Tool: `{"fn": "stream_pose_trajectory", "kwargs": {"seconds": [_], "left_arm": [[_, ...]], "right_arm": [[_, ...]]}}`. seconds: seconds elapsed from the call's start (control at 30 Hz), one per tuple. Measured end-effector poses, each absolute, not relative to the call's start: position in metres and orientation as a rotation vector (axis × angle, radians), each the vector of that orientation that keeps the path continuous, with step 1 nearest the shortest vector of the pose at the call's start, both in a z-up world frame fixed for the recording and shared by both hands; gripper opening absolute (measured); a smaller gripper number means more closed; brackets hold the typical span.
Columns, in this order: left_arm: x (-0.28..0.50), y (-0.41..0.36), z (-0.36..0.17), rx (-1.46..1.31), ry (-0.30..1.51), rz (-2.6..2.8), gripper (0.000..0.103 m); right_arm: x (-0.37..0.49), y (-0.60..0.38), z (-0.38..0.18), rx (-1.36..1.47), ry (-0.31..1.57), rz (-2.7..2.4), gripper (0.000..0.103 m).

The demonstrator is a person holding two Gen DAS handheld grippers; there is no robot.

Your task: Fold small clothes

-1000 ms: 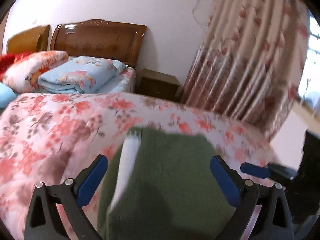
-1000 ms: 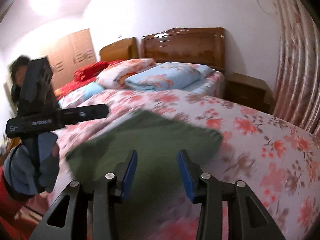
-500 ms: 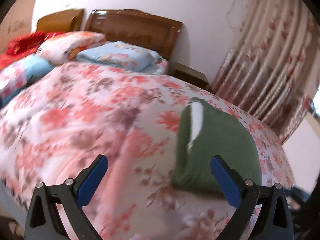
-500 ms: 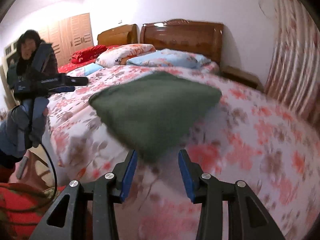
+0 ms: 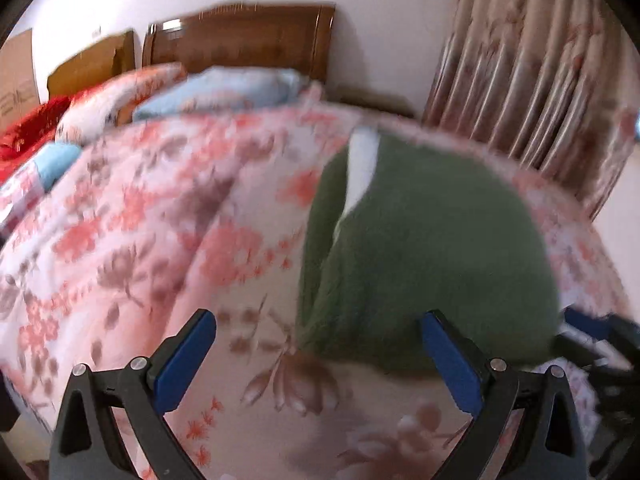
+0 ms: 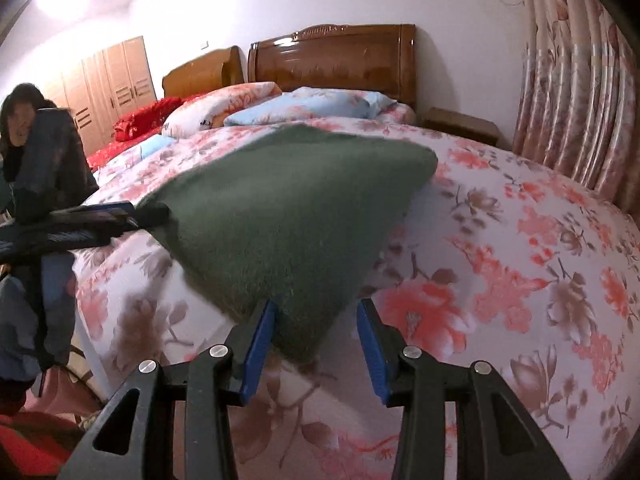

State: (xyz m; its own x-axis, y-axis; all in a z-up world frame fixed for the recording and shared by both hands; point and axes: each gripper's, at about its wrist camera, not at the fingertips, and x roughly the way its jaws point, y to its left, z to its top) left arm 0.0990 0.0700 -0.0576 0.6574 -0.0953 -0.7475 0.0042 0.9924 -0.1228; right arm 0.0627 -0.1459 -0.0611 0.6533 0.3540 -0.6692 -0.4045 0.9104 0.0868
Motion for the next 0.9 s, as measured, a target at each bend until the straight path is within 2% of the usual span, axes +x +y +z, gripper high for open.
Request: {"fn": "stream_pose_trajectory", "kwargs": {"seconds": [0.1, 0.27, 0.37, 0.43, 0.5, 0.53, 0.57, 0.77, 0.9], "left_arm": [[0.074, 0.09, -0.043, -0.189, 0.776, -0.066, 0.103], [-0.009, 0.122, 0.039, -0.186, 0.38, -0.029, 0.103], [-0.035, 0.129, 0.068, -0.199, 0.289, 0.054, 0.103], [-0.043, 0.128, 0.08, -0.207, 0.268, 0.075, 0.103], [-0.044, 0.124, 0.081, -0.202, 0.249, 0.072, 0.103], [-0.042, 0.119, 0.076, -0.189, 0.241, 0.083, 0.103], [-0.038, 0.113, 0.07, -0.17, 0.26, 0.101, 0.103], [-0.009, 0.081, 0.016, -0.105, 0.498, 0.059, 0.103], [-0.005, 0.059, -0.006, -0.076, 0.569, 0.044, 0.103]], "right_arm": [[0.049, -0.153, -0.047, -0.1, 0.742, 0.423, 0.044], [0.006, -0.174, -0.004, -0.021, 0.613, 0.49, 0.044], [-0.017, -0.184, 0.023, 0.04, 0.496, 0.484, 0.045], [-0.027, -0.189, 0.038, 0.067, 0.441, 0.449, 0.049], [-0.032, -0.192, 0.045, 0.102, 0.398, 0.424, 0.066], [-0.032, -0.192, 0.044, 0.112, 0.387, 0.412, 0.083], [-0.029, -0.19, 0.039, 0.109, 0.412, 0.394, 0.086], [-0.012, -0.178, 0.004, 0.09, 0.578, 0.345, 0.084], [-0.01, -0.17, -0.014, 0.045, 0.641, 0.313, 0.084]]}}
